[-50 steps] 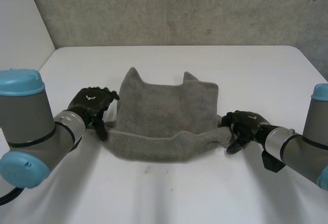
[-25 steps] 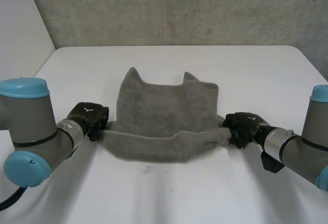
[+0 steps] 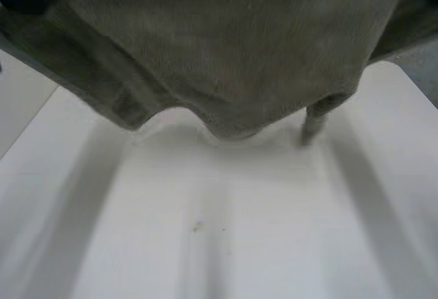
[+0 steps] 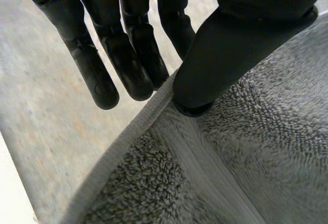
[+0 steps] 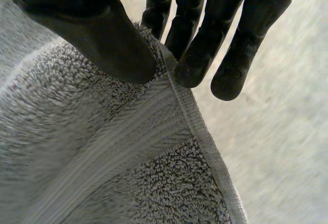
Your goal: Fold the towel.
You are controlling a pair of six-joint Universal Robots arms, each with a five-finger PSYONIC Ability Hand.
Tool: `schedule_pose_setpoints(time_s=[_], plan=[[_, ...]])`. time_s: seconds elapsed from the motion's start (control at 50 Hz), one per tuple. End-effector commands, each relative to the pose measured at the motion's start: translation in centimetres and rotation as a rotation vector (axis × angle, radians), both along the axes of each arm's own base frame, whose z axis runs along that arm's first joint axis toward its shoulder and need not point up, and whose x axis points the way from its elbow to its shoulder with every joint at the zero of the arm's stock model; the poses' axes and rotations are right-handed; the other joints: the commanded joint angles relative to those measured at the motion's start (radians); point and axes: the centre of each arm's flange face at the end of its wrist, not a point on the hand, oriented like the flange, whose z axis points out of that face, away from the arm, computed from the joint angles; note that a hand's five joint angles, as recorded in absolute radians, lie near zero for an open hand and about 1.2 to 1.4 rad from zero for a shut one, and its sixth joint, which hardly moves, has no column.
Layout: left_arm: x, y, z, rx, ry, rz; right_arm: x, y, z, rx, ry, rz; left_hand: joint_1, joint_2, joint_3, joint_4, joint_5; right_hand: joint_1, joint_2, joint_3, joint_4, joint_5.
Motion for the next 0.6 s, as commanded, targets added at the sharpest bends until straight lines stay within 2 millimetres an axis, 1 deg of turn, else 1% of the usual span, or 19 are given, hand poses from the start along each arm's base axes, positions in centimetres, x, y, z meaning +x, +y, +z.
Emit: schedule_pose_setpoints(time_s=[0.02, 0.06, 0.1, 0.14, 0.16, 0.2, 0.26, 0.34, 0.36, 0.38, 0.42, 0.44, 0.48, 0.5, 0.52, 0.54, 0.56, 0.58, 0.6], plan=[[0.0, -0.3, -1.5, 0.082, -0.018, -0.002, -1.2, 0.0, 2.2, -0.001, 0.137, -0.012, 0.203, 0.179, 0.18, 0.179, 0.196, 0.058, 0.074, 0.06, 0.056, 0.05], [-0.1, -1.0, -2.6, 0.125, -0.031, 0.001, -1.1, -0.9, 1.3, 0.036, 0.176, -0.01, 0.203, 0.179, 0.18, 0.179, 0.196, 0.058, 0.074, 0.06, 0.056, 0.05], [-0.7, -2.8, -5.2, 0.216, -0.061, 0.0, -1.0, -1.9, 0.2, 0.087, 0.217, -0.006, 0.203, 0.179, 0.18, 0.179, 0.196, 0.058, 0.074, 0.06, 0.056, 0.05], [-1.1, -3.7, -6.4, 0.253, -0.075, -0.004, -0.5, -3.2, -2.2, 0.198, 0.311, 0.013, 0.203, 0.179, 0.18, 0.179, 0.196, 0.058, 0.074, 0.06, 0.056, 0.05], [-1.1, -3.7, -6.4, 0.254, -0.075, -0.004, -0.5, -3.2, -2.2, 0.199, 0.311, 0.013, 0.203, 0.179, 0.18, 0.179, 0.196, 0.058, 0.074, 0.06, 0.056, 0.05], [-1.8, -5.7, -8.9, 0.329, -0.099, -0.007, 1.3, -4.1, -5.2, 0.294, 0.438, 0.066, 0.203, 0.179, 0.18, 0.179, 0.196, 0.058, 0.074, 0.06, 0.056, 0.05], [-2.8, -8.1, -11.2, 0.388, -0.117, -0.014, 3.2, -5.1, -7.8, 0.343, 0.57, 0.083, 0.203, 0.179, 0.18, 0.179, 0.196, 0.058, 0.074, 0.06, 0.056, 0.05], [-4.1, -10.6, -12.9, 0.426, -0.132, -0.026, 5.2, -7.0, -9.0, 0.297, 0.621, 0.038, 0.203, 0.179, 0.18, 0.179, 0.196, 0.058, 0.074, 0.06, 0.056, 0.05], [-4.7, -12.0, -12.7, 0.413, -0.123, -0.027, 6.1, -8.4, -8.7, 0.223, 0.599, 0.003, 0.203, 0.179, 0.18, 0.179, 0.196, 0.058, 0.074, 0.06, 0.056, 0.05], [-4.7, -12.0, -12.7, 0.413, -0.123, -0.027, 6.1, -8.4, -8.7, 0.222, 0.599, 0.002, 0.203, 0.179, 0.18, 0.179, 0.196, 0.058, 0.074, 0.06, 0.056, 0.05], [-5.5, -14.7, -10.8, 0.338, -0.083, -0.02, 7.5, -11.9, -6.6, -0.002, 0.475, -0.076, 0.203, 0.179, 0.18, 0.179, 0.196, 0.058, 0.074, 0.06, 0.056, 0.05], [-5.5, -14.7, -10.8, 0.337, -0.082, -0.02, 7.5, -11.9, -6.6, -0.004, 0.474, -0.076, 0.203, 0.179, 0.18, 0.179, 0.196, 0.058, 0.074, 0.06, 0.056, 0.05], [-6.0, -16.3, -7.0, 0.215, 0.015, -0.025, 8.2, -13.9, -2.9, -0.243, 0.289, -0.12, 0.203, 0.179, 0.18, 0.179, 0.196, 0.058, 0.074, 0.06, 0.056, 0.05], [-6.0, -16.3, -7.0, 0.214, 0.016, -0.025, 8.2, -13.9, -2.8, -0.244, 0.288, -0.12, 0.203, 0.179, 0.18, 0.179, 0.196, 0.058, 0.074, 0.06, 0.056, 0.05], [-5.9, -16.6, -4.6, 0.15, 0.096, -0.026, 8.4, -14.4, -1.1, -0.351, 0.204, -0.131, 0.203, 0.179, 0.18, 0.179, 0.196, 0.058, 0.074, 0.06, 0.056, 0.05], [-5.6, -16.6, -2.4, 0.091, 0.178, -0.024, 8.4, -14.4, -1.1, -0.352, 0.203, -0.131, 0.203, 0.179, 0.18, 0.179, 0.196, 0.058, 0.074, 0.06, 0.056, 0.05], [-5.6, -16.6, -2.4, 0.091, 0.179, -0.024, 8.3, -14.6, 0.4, -0.436, 0.132, -0.141, 0.203, 0.179, 0.18, 0.179, 0.196, 0.058, 0.074, 0.06, 0.056, 0.05], [-5.2, -16.6, -0.7, 0.039, 0.251, -0.016, 8.2, -14.6, 1.6, -0.508, 0.083, -0.146, 0.203, 0.179, 0.18, 0.179, 0.196, 0.058, 0.074, 0.06, 0.056, 0.05], [-5.2, -16.6, -0.7, 0.038, 0.252, -0.016, 8.2, -14.6, 1.6, -0.508, 0.082, -0.146, 0.203, 0.179, 0.18, 0.179, 0.196, 0.058, 0.074, 0.06, 0.056, 0.05]])
